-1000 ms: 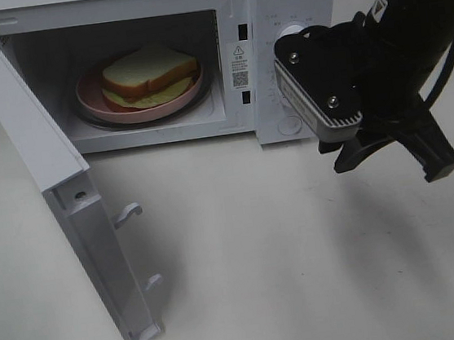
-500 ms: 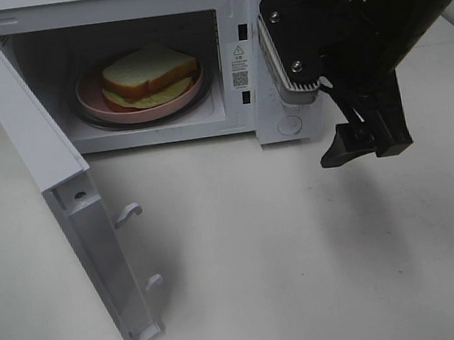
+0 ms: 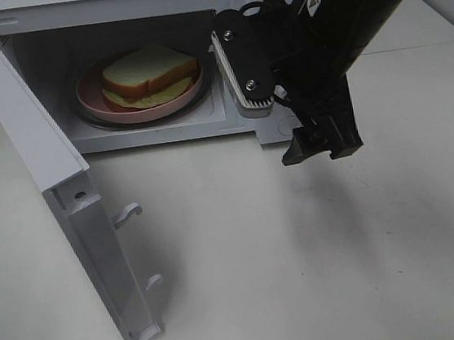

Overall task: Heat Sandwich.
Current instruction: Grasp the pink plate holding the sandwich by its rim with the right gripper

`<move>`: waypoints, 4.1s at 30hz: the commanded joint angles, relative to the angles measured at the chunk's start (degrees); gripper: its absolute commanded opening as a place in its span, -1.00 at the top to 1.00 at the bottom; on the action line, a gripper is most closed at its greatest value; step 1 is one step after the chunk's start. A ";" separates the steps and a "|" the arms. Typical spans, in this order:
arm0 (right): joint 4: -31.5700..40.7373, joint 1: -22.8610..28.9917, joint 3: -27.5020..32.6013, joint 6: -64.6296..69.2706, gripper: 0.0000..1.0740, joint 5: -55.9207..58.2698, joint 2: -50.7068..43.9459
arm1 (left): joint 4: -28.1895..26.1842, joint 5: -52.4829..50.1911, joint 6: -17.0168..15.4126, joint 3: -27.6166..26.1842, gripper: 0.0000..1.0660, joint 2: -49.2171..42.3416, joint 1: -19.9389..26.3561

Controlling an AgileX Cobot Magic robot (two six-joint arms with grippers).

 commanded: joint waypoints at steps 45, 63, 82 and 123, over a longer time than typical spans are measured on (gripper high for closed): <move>1.38 1.78 -23.03 -8.82 -0.50 -17.82 27.10 | -0.52 -0.74 0.06 0.17 -0.82 -0.34 0.06; -1.15 1.78 -37.87 -4.07 -0.42 -11.12 37.53 | -0.52 -0.74 0.06 0.17 -0.82 -0.34 0.06; -1.60 1.83 -48.41 1.09 -0.42 -10.37 45.49 | -0.52 -0.74 0.06 0.17 -0.82 -0.34 0.06; -1.20 2.64 -48.41 3.78 0.44 -12.15 48.47 | -0.52 -0.74 0.06 0.17 -0.82 -0.34 0.06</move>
